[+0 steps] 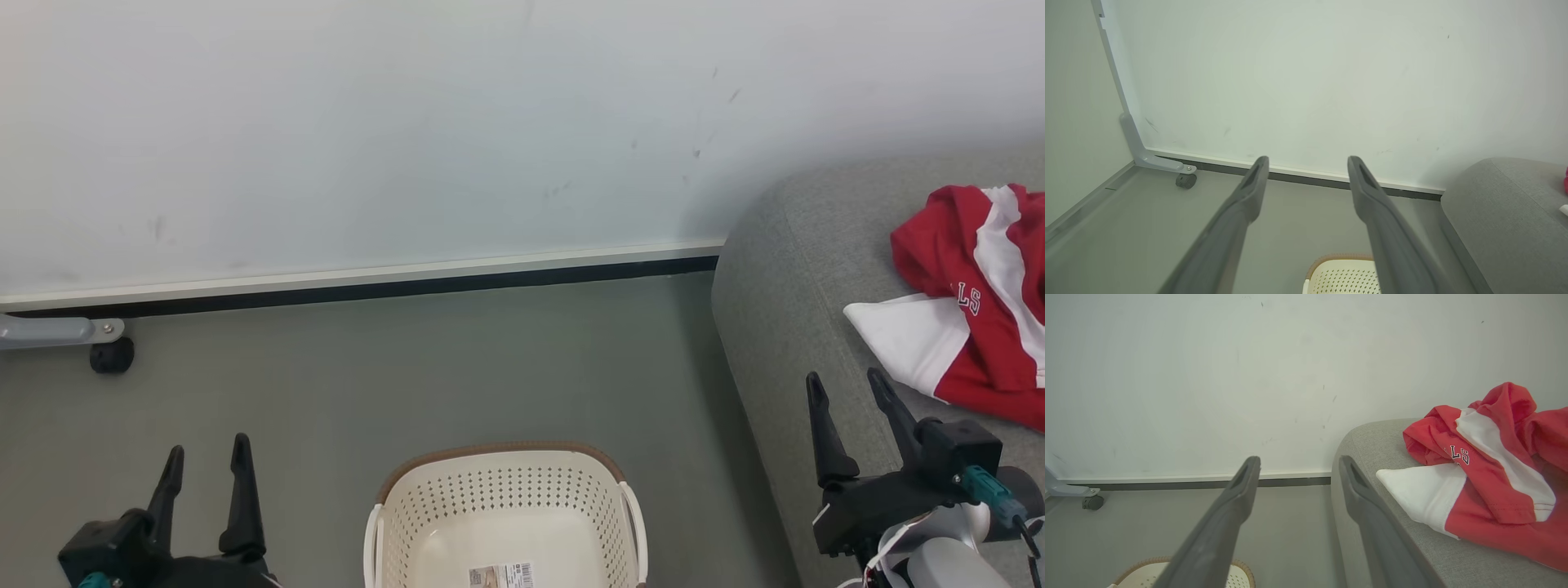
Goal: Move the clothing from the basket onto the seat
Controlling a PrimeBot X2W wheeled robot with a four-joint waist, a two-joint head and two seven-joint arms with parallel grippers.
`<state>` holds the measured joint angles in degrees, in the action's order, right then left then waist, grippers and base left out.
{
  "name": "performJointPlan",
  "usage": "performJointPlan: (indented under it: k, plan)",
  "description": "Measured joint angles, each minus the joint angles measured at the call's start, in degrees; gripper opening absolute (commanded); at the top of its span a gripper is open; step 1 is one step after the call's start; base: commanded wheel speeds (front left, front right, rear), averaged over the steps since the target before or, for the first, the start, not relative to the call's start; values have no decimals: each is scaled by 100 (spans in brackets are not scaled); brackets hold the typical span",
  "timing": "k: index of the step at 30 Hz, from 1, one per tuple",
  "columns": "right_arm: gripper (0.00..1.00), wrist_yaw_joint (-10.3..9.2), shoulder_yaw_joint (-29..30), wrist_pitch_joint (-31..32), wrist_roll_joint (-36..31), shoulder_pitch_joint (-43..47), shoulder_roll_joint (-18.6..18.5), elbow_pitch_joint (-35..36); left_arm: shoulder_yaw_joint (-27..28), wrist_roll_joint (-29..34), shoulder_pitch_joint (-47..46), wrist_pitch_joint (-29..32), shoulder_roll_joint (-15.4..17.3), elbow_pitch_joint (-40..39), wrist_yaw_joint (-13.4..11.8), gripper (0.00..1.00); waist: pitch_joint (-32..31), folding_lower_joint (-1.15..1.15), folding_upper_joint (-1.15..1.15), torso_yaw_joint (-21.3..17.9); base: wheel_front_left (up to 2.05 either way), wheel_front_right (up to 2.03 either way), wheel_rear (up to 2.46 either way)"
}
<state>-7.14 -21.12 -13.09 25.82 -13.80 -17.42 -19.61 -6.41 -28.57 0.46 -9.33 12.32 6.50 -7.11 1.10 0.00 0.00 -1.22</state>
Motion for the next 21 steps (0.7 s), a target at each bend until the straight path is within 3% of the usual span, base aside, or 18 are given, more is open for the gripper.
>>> performJointPlan:
  k: [21]
  plan:
    - [100, 0, 180, 245, -180, 87, 91, 171, 109, 354, 5, 169, -151, 56, -1, 100, -50, 0, 0, -19, 0, 0, 0]
